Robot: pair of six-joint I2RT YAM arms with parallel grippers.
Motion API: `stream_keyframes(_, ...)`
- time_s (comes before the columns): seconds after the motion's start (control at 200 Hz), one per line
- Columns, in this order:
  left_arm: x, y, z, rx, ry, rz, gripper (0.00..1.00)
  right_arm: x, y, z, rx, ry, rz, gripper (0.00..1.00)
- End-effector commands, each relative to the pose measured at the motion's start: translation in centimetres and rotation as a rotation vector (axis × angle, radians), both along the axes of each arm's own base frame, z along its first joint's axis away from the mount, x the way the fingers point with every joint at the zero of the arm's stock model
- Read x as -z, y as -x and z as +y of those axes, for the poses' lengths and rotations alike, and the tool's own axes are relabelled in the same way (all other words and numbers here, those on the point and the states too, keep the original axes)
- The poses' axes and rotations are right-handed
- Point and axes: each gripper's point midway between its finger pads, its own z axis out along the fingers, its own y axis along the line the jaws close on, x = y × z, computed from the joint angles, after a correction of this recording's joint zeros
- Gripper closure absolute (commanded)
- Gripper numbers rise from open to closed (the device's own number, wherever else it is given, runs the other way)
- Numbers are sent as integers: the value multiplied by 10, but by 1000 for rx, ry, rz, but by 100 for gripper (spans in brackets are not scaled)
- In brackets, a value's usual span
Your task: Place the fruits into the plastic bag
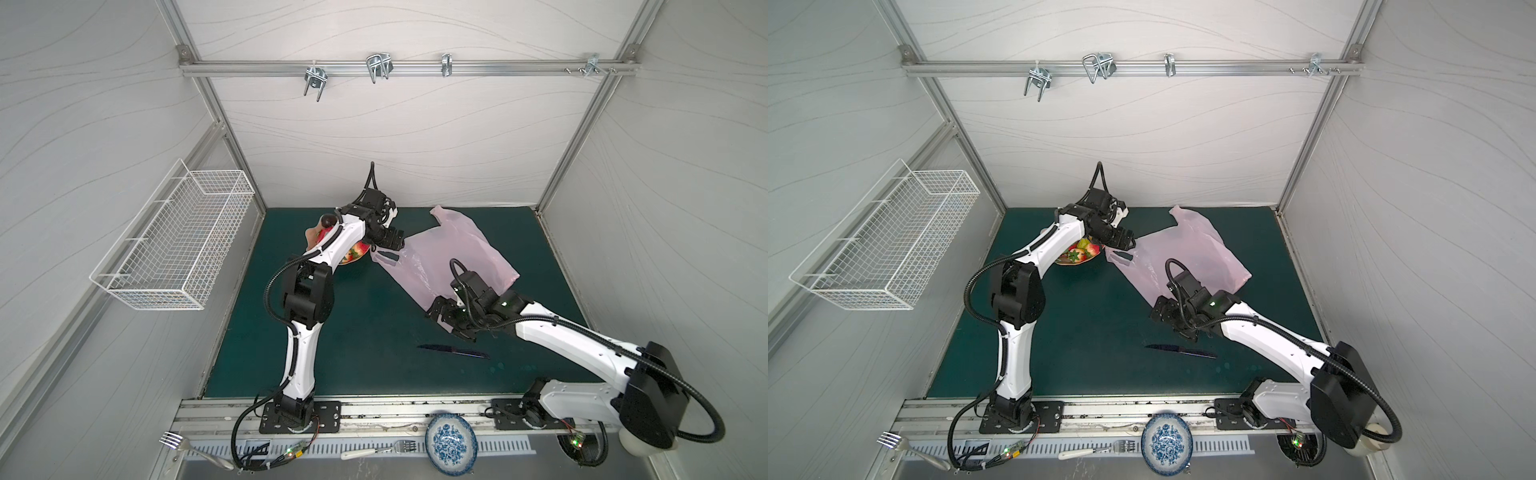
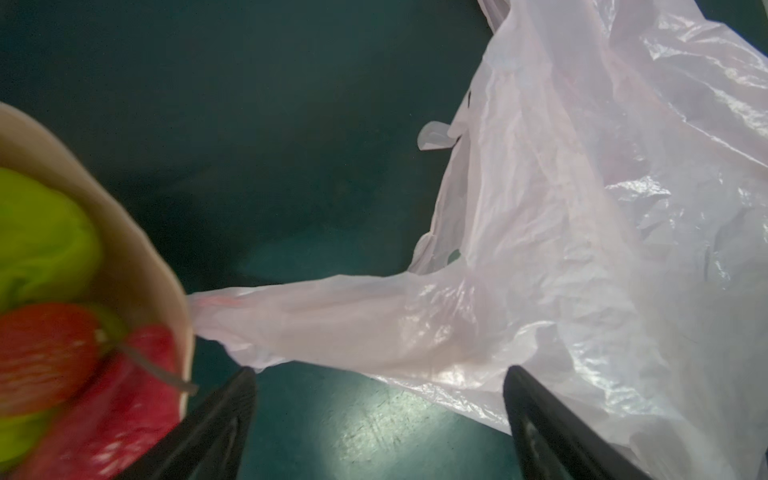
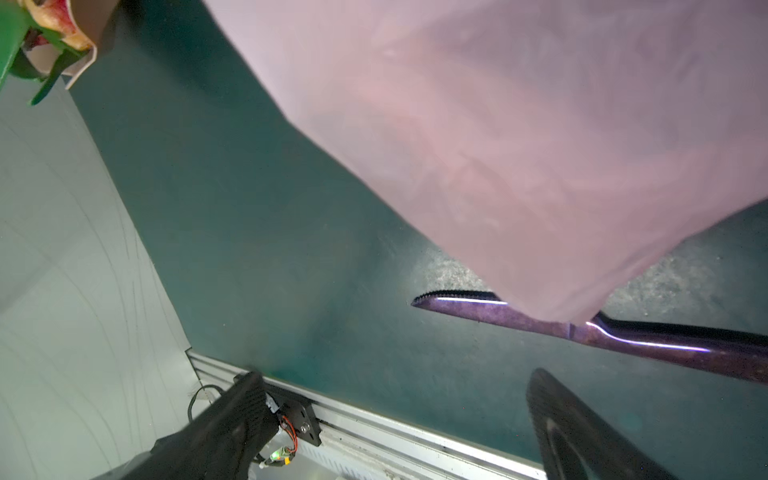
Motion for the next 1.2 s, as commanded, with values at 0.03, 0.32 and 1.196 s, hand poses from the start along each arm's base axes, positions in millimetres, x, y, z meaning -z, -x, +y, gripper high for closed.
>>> stream_keyframes(0.03,-18,14,-15,54,129,-15,18,5,-14,-19,100,53,-3,1)
stream_keyframes(0.32,-11,59,-21,55,213,59,39,16,-24,-72,213,155,10,1)
stream_keyframes(1.196,-31,247,-158,447,384,181,41,-31,-68,-183,323,256,-123,1)
